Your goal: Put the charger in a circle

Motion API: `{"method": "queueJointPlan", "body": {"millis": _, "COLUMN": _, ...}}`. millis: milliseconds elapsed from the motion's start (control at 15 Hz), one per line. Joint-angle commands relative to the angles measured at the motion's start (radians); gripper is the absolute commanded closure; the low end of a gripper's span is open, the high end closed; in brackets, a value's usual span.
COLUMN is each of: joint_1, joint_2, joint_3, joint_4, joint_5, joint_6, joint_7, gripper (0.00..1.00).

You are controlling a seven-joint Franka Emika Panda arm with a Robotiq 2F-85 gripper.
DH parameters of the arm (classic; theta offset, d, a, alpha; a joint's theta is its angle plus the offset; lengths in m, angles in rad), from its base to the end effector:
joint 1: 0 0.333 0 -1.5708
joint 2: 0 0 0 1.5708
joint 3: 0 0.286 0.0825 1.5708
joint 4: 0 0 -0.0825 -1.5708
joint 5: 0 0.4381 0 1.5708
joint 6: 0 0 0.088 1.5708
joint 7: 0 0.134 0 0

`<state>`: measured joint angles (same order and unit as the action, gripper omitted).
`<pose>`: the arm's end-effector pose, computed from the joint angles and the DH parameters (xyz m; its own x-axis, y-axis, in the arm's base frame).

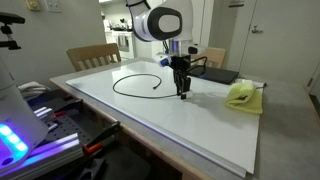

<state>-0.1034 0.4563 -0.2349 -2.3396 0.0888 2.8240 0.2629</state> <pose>0.4849 -0.1931 0.0452 0.7897 -0.6102 0.0631 -0.6133 -0.7878 0.0569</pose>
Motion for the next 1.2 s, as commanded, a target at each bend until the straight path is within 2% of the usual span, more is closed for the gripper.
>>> {"method": "queueJointPlan", "body": {"millis": 0, "joint_1": -0.043, "joint_2": 0.012, "joint_3": 0.062, "joint_4": 0.046, "joint_5": 0.002, "joint_6": 0.023, "joint_7": -0.116, "gripper": 0.74}}
{"method": "queueJointPlan", "body": {"millis": 333, "joint_1": -0.144, "joint_2": 0.041, "joint_3": 0.231, "joint_4": 0.144, "joint_5": 0.028, "joint_6": 0.021, "joint_7": -0.373, "gripper": 0.74}}
{"method": "queueJointPlan", "body": {"millis": 867, "joint_1": -0.199, "joint_2": 0.108, "joint_3": 0.383, "joint_4": 0.248, "joint_5": -0.028, "joint_6": 0.003, "joint_7": -0.713, "gripper": 0.74}}
{"method": "queueJointPlan", "body": {"millis": 1133, "joint_1": -0.246, "joint_2": 0.124, "joint_3": 0.5, "joint_4": 0.267, "joint_5": -0.019, "joint_6": -0.004, "joint_7": -0.885, "gripper": 0.74}}
